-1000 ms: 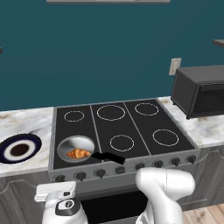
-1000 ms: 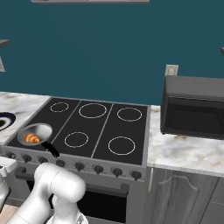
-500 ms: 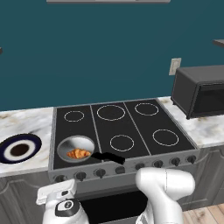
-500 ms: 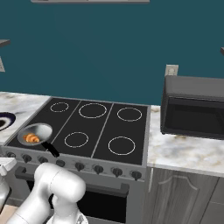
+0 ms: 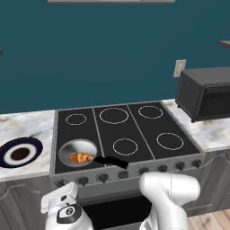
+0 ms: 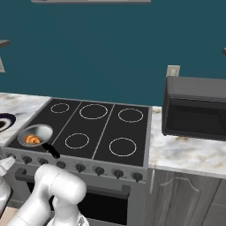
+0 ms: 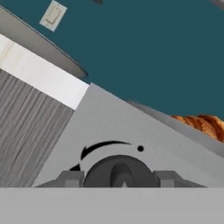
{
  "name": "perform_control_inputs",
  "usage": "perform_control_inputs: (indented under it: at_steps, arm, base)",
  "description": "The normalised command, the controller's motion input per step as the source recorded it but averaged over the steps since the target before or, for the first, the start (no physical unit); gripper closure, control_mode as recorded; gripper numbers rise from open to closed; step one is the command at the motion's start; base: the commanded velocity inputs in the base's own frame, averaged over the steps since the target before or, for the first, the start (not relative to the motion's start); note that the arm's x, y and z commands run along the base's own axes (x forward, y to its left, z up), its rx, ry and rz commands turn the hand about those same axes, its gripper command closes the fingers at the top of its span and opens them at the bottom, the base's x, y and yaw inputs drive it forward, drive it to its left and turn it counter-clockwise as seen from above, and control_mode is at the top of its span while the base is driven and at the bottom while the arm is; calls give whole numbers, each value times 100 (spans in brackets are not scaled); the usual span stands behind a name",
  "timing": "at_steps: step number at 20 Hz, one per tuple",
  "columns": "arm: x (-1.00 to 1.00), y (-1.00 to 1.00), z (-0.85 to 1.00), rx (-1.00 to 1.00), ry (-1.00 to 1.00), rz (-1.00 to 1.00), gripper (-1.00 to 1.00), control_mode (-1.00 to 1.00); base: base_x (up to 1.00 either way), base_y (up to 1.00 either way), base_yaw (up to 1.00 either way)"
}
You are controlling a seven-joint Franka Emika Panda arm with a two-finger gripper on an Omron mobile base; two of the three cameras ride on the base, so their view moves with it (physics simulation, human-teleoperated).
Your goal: Pick the croissant and place it on the pan. Then turn on the stove to warm the croissant.
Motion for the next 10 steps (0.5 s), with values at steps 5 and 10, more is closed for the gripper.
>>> perform_control_inputs:
  at_steps: [5,10]
  arm:
    - [0,0,6,-27,0,4,100,-100]
    - [-1,0,5,-26,0,5,100,-100]
  base:
    - [0,0,0]
    - [0,0,0]
